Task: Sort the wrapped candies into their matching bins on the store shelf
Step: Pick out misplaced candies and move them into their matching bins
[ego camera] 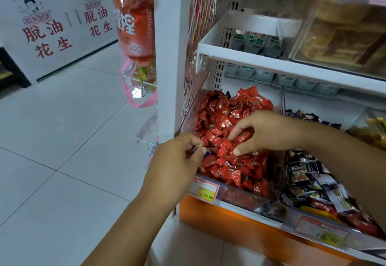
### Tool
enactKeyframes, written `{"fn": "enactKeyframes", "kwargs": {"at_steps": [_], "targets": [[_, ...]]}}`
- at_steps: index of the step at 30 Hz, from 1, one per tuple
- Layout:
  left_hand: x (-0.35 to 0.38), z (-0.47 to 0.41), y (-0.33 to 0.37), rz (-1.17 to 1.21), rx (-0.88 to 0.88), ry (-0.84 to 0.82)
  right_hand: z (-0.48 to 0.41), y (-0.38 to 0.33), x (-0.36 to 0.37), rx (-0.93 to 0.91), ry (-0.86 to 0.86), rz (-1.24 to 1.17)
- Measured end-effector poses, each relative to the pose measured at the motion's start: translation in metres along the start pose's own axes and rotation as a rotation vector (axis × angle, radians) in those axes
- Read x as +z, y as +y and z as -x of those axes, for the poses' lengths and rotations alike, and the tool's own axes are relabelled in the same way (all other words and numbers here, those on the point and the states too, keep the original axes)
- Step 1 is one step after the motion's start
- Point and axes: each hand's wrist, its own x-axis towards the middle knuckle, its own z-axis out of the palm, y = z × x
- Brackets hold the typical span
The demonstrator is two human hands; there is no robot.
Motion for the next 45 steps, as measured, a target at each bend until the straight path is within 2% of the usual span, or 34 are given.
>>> {"fn": "enactKeyframes", "kwargs": {"at_steps": [4, 6, 8, 10, 12, 14, 15, 18, 20, 24, 29, 33, 36, 39, 43, 45], "targets": [[-0.009, 0.006, -0.006, -0.116, 0.026, -0.004, -0.036, -0.002, 0.004, -0.078, 0.155, 0.143], [-0.012, 0.007, -0.009, -0.146, 0.020, -0.036, -0.061, -0.001, 0.024, -0.048, 0.150, 0.304], [-0.013, 0.009, -0.011, -0.143, 0.020, -0.056, -0.071, -0.002, 0.043, -0.018, 0.018, 0.521], [-0.016, 0.010, -0.012, -0.122, 0.027, -0.076, -0.063, -0.002, 0.047, -0.014, -0.154, 0.639], [-0.018, 0.010, -0.013, -0.095, 0.040, -0.097, -0.045, -0.002, 0.042, 0.006, -0.301, 0.609], [-0.019, 0.010, -0.015, -0.087, 0.047, -0.109, -0.034, -0.002, 0.036, 0.043, -0.357, 0.513], [-0.018, 0.009, -0.015, -0.088, 0.047, -0.111, -0.032, -0.002, 0.034, 0.049, -0.306, 0.449], [-0.017, 0.008, -0.014, -0.076, 0.041, -0.104, -0.050, -0.007, 0.031, 0.060, 0.038, 0.265], [-0.017, 0.007, -0.014, -0.072, 0.037, -0.103, -0.069, -0.012, 0.034, 0.118, 0.166, 0.291], [-0.017, 0.007, -0.015, -0.079, 0.035, -0.105, -0.095, -0.018, 0.044, 0.215, 0.236, 0.464], [-0.018, 0.006, -0.015, -0.088, 0.039, -0.115, -0.102, -0.015, 0.053, 0.255, 0.191, 0.516], [-0.020, 0.006, -0.015, -0.082, 0.046, -0.114, -0.102, -0.013, 0.055, 0.232, 0.228, 0.508], [-0.020, 0.006, -0.015, -0.063, 0.038, -0.106, -0.095, -0.007, 0.051, 0.206, 0.191, 0.354], [-0.019, 0.007, -0.016, -0.053, 0.043, -0.098, -0.073, -0.004, 0.036, 0.145, 0.131, -0.010], [-0.013, 0.006, -0.013, 0.037, 0.026, -0.070, -0.034, -0.003, 0.019, 0.083, 0.173, -0.190], [-0.007, 0.005, -0.009, 0.103, -0.006, -0.053, -0.021, -0.001, 0.017, 0.049, 0.170, -0.359]]}}
